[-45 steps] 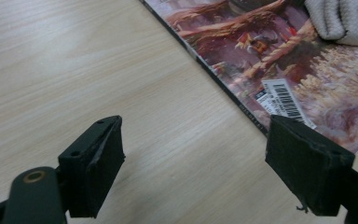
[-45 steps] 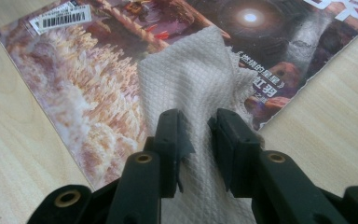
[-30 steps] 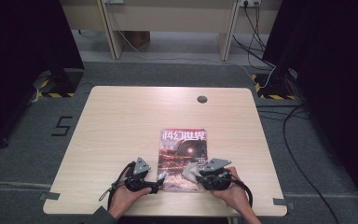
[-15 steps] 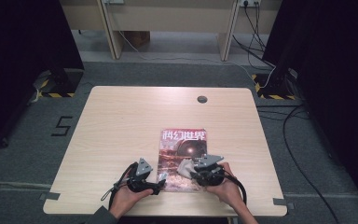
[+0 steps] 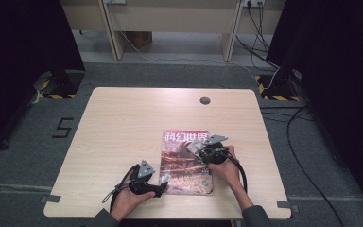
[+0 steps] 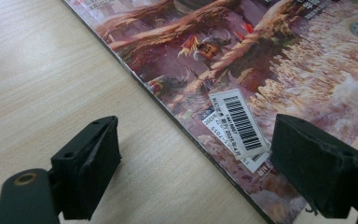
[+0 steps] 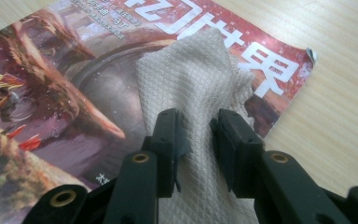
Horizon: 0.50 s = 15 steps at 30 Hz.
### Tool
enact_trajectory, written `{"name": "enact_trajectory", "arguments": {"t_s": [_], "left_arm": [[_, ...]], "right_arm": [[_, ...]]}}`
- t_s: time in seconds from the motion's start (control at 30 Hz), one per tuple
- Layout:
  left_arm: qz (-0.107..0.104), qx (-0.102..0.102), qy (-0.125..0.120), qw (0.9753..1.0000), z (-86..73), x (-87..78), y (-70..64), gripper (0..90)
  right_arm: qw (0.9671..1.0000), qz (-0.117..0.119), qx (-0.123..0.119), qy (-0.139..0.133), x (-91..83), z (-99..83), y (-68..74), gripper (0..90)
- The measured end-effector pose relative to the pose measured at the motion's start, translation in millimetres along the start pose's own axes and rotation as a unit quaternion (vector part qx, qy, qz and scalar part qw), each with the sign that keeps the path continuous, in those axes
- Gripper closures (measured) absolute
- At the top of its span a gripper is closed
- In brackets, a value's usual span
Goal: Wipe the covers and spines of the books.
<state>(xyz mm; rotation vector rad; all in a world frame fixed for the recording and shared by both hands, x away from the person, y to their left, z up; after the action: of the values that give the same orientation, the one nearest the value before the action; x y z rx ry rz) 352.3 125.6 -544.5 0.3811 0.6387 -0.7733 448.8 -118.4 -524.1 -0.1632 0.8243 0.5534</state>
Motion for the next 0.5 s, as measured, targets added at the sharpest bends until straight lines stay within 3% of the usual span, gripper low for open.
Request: {"name": "enact_trajectory", "arguments": {"t_s": [0.1,0.2,0.27,0.4,0.5], "left_arm": [[0.001,0.002,-0.001,1.0,0.4,0.2,-0.3,14.8],[0.0,0.001,-0.001,1.0,0.3,0.2,0.0,14.7],[0.002,0.002,-0.001,1.0,0.2,0.1,-0.4,14.7],[0.003,0.001,-0.002,1.0,-0.1,-0.1,-0.9,14.7],[0.004,0.004,0.0,1.0,0.2,-0.4,-1.1,14.8]], "right_arm": [[0.9999,-0.004,-0.012,0.003,1.4,1.8,7.0,70.2],[0.9991,0.027,-0.033,0.003,4.6,1.7,22.6,70.2],[0.9988,0.027,-0.04,0.006,6.6,3.7,29.1,70.1],[0.9994,0.028,-0.022,-0.002,15.1,12.3,19.7,69.3],[0.9999,0.001,-0.01,-0.009,21.9,21.1,3.6,69.3]]}}
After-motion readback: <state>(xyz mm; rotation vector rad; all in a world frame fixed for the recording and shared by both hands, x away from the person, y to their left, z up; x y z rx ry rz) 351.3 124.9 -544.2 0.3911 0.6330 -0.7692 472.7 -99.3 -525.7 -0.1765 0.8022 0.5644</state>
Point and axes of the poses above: each handheld gripper's, and its own axes: x roughly forward along the jaws, z roughly out of its top, y roughly to its left, the point moved 4 cm from there along x, roughly forward along the jaws, and after that the axes turned 12 degrees about x, right-handed, at the moved point
